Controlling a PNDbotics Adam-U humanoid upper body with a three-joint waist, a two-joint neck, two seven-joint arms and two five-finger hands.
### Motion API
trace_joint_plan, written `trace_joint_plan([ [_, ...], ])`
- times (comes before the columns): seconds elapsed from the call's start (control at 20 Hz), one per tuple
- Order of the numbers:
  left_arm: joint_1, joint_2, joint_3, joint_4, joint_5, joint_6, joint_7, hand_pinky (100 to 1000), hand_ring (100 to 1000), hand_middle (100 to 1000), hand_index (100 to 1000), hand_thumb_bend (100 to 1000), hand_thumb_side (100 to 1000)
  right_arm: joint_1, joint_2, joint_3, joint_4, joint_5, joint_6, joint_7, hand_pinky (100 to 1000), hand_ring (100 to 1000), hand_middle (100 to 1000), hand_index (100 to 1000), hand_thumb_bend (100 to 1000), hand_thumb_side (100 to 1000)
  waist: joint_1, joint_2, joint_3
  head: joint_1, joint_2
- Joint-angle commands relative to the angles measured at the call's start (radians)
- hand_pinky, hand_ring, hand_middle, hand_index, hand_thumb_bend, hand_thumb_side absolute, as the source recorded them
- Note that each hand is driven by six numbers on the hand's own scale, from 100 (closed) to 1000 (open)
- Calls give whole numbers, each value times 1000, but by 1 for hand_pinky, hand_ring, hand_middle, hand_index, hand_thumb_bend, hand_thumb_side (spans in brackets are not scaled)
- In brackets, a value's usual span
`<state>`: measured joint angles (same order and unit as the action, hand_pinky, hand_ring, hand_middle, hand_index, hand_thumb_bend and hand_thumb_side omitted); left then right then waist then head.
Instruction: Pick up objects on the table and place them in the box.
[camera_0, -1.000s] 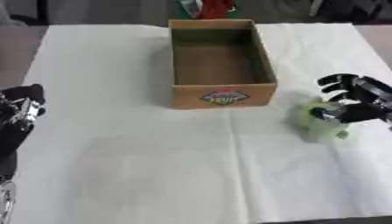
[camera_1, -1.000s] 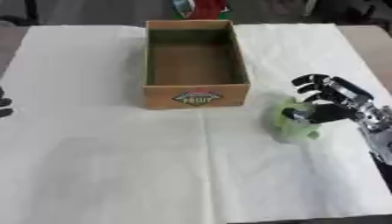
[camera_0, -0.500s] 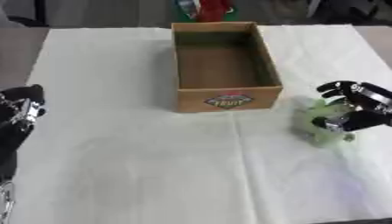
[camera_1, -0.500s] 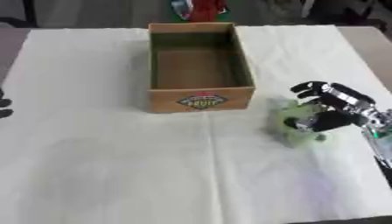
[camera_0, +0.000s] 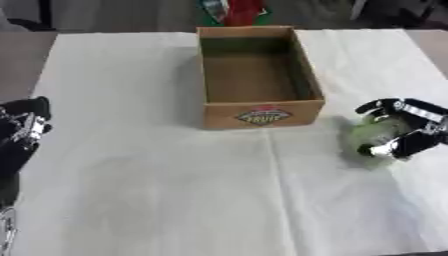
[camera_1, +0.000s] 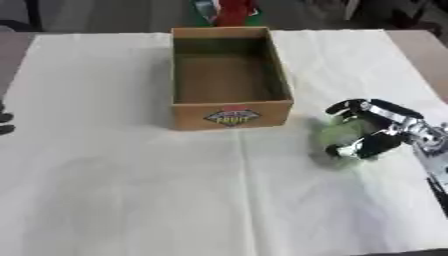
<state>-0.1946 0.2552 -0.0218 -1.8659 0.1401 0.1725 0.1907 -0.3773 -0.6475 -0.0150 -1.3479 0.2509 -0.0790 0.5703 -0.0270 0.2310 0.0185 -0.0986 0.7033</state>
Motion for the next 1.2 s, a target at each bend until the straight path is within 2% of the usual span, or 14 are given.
trace_joint_plan([
  [0.05,-6,17,8,-13,-1,-2,2,723,689,637,660,382,386,-3,-35,-13,-14,21,4,1,650,757,800,814,319,100,0,-16,-2,0,8],
  [0.1,-6,16,8,-13,-1,-2,2,723,689,637,660,382,386,-3,-34,-14,-13,22,6,-6,627,739,794,806,289,100,0,-16,-2,0,9],
  [0.15,-6,16,9,-13,-1,-2,2,723,689,637,660,382,386,-4,-34,-15,-13,23,8,-12,562,683,781,791,238,100,0,-17,-2,0,9],
  [0.3,-6,16,9,-13,0,-2,2,723,689,637,660,382,386,-5,-32,-19,-16,29,11,-46,488,607,757,766,245,100,0,-17,-2,-1,8],
  [0.35,-6,16,9,-13,0,-2,2,723,689,637,660,382,386,-6,-31,-21,-17,30,11,-62,411,546,732,741,232,100,0,-17,-2,0,8],
  [0.5,-5,16,9,-13,0,-2,3,723,689,637,660,382,386,-11,-30,-25,-23,39,12,-121,349,497,701,712,230,100,0,-17,-2,0,8],
  [0.55,-5,16,9,-13,0,-2,3,723,689,637,660,382,387,-14,-29,-28,-26,39,13,-141,316,474,682,691,164,100,0,-17,-1,0,8],
  [0.6,-5,16,9,-13,0,-2,3,723,689,637,660,382,386,-18,-28,-30,-30,39,13,-161,313,472,679,690,231,100,0,-17,-1,1,8],
  [0.95,-5,16,8,-13,1,-2,2,723,689,637,660,382,386,-96,-13,-44,-73,67,14,-276,272,440,652,669,249,100,3,-19,1,1,8],
  [1.2,-4,16,6,-12,2,-1,1,723,688,636,660,381,386,-222,14,-32,-55,112,17,-324,269,439,647,664,271,100,5,-22,7,-2,7],
])
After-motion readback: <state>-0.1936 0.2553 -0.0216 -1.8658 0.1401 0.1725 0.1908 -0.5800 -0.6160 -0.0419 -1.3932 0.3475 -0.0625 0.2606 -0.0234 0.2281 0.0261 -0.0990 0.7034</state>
